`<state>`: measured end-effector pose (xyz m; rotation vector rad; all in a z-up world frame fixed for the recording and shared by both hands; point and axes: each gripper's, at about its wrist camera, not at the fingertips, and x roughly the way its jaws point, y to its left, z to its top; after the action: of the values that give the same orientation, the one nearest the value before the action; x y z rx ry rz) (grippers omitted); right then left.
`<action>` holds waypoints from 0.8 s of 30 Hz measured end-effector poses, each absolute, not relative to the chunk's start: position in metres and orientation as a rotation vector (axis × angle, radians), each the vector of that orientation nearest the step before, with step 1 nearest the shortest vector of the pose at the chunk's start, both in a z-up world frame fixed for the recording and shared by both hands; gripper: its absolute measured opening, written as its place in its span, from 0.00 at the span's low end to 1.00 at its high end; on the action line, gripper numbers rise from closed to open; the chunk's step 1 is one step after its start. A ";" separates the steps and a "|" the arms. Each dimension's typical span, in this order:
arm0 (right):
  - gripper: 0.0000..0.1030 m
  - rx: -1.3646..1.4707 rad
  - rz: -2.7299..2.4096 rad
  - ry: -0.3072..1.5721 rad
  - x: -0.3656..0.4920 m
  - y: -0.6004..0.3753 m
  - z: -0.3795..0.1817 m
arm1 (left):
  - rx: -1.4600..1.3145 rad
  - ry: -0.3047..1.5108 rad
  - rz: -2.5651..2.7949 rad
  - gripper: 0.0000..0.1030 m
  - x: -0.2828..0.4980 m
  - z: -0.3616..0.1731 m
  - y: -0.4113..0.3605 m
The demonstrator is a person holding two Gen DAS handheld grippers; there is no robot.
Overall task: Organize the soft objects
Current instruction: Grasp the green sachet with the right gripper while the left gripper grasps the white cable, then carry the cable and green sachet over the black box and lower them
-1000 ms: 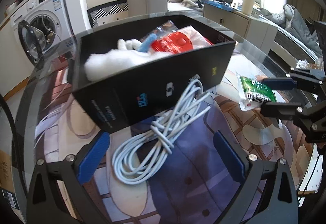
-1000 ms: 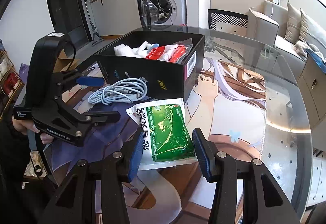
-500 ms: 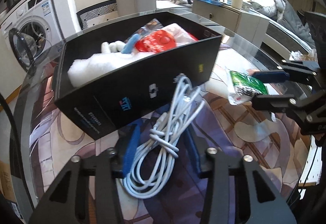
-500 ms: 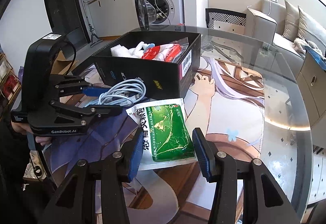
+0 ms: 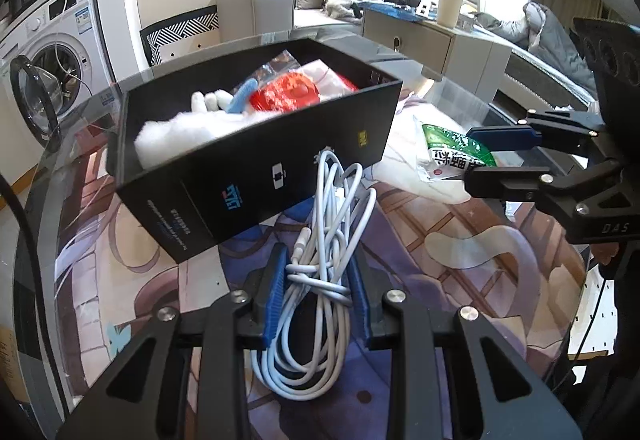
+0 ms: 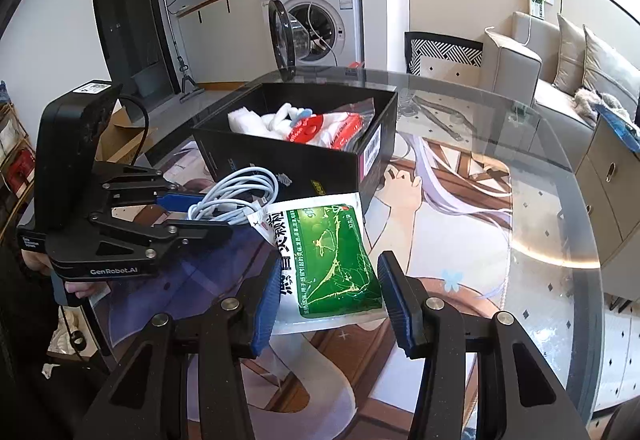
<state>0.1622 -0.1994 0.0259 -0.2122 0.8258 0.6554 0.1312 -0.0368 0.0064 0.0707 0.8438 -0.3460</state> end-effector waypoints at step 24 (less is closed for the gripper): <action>0.47 -0.136 0.619 0.667 0.163 -0.192 0.080 | -0.034 0.655 -0.250 0.27 0.125 0.075 0.000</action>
<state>0.1635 -0.1922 0.0799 -0.1361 0.6671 0.6192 0.1250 0.0003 0.0751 -0.0336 0.6548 -0.2504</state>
